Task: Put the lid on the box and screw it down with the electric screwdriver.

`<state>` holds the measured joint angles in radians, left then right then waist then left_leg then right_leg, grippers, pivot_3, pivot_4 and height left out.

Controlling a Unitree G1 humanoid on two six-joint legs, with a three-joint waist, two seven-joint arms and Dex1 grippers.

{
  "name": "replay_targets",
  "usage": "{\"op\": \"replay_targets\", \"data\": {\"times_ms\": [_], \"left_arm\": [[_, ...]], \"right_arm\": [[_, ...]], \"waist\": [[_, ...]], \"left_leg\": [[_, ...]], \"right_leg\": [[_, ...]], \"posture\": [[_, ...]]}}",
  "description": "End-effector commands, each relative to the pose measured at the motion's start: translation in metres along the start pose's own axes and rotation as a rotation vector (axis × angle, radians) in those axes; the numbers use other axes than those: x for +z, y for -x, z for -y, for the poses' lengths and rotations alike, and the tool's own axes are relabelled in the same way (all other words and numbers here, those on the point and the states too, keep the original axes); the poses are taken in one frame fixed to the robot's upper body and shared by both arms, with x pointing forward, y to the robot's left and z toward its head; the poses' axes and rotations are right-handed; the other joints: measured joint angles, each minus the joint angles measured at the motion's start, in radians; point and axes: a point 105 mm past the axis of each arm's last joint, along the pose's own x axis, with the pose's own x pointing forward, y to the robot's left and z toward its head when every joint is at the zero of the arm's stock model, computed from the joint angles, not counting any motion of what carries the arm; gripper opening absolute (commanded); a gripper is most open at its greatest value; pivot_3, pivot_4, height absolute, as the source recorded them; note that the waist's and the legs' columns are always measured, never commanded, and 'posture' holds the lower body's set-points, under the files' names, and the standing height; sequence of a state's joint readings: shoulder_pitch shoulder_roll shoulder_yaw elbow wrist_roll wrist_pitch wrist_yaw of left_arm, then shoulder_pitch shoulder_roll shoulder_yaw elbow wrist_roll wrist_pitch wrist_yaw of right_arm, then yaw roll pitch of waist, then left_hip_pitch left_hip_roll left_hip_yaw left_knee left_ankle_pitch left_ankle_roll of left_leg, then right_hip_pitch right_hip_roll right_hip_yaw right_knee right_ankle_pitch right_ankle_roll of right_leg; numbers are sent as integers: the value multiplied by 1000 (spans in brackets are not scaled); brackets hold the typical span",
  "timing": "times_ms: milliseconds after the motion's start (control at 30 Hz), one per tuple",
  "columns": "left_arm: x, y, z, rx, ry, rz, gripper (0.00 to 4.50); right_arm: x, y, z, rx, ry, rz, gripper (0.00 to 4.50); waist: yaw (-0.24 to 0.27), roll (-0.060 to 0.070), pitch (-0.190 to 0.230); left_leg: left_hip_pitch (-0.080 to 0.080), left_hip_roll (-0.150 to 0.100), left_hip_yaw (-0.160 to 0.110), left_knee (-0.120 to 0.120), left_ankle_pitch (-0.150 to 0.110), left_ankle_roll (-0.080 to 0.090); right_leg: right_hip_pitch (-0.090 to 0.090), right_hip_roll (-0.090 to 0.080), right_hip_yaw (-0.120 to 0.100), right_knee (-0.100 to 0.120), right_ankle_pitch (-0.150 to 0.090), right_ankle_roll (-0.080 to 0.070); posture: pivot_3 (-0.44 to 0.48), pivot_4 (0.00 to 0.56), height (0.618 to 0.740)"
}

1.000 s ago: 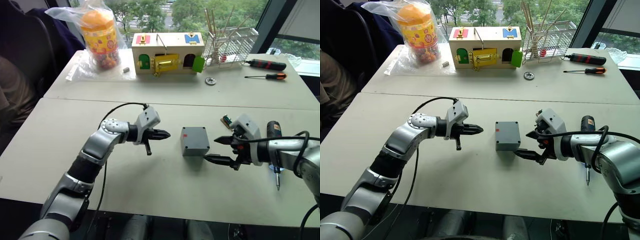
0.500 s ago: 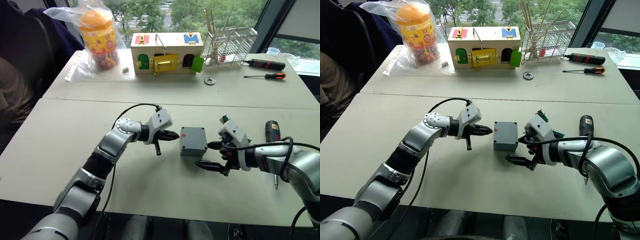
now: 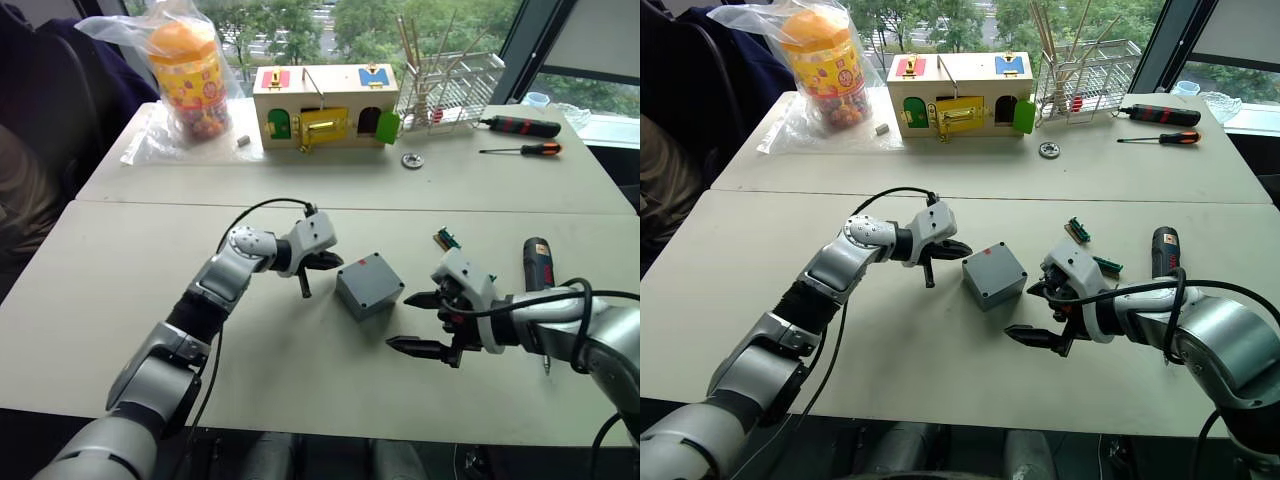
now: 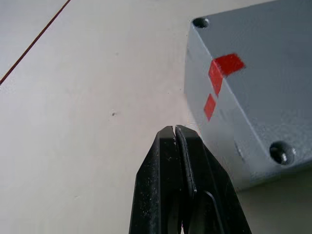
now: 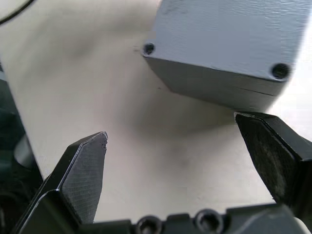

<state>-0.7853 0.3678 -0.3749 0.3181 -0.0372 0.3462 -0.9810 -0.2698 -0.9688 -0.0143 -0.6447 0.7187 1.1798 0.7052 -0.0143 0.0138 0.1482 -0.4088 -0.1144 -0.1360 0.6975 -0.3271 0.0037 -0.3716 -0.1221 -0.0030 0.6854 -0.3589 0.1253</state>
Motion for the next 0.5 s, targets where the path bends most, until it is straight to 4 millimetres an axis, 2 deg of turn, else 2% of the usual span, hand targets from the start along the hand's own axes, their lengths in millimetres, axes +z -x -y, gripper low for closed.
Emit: {"op": "replay_targets", "data": {"times_ms": [33,133,267,333,500], "left_arm": [[6,16,5,-19,-24,18,0],[9,29,28,-116,-9,33,0],[7,32,52,-212,20,33,0],[8,28,53,-199,27,38,0],[13,18,45,-142,39,63,0]], "right_arm": [[2,4,14,-53,71,-1,4480],[3,0,30,-87,105,5,4480],[7,-9,36,-70,117,34,4480],[9,-12,34,-44,120,46,4480],[14,-16,12,60,110,71,4480]], "waist": [[0,0,0],[-4,0,0],[2,0,0],[4,0,0],[2,0,0]], "left_leg": [[0,0,0,0,0,0],[0,0,0,0,0,0],[0,0,-1,1,0,0],[0,0,-1,1,0,0],[0,0,-1,1,0,0]], "right_leg": [[0,0,0,0,0,0],[0,0,0,0,0,0],[0,0,0,0,0,0],[0,0,0,0,0,0],[1,0,0,0,0,0]], "posture": [[0,150,740],[0,150,740],[0,150,740],[0,150,740],[0,150,740]]}}
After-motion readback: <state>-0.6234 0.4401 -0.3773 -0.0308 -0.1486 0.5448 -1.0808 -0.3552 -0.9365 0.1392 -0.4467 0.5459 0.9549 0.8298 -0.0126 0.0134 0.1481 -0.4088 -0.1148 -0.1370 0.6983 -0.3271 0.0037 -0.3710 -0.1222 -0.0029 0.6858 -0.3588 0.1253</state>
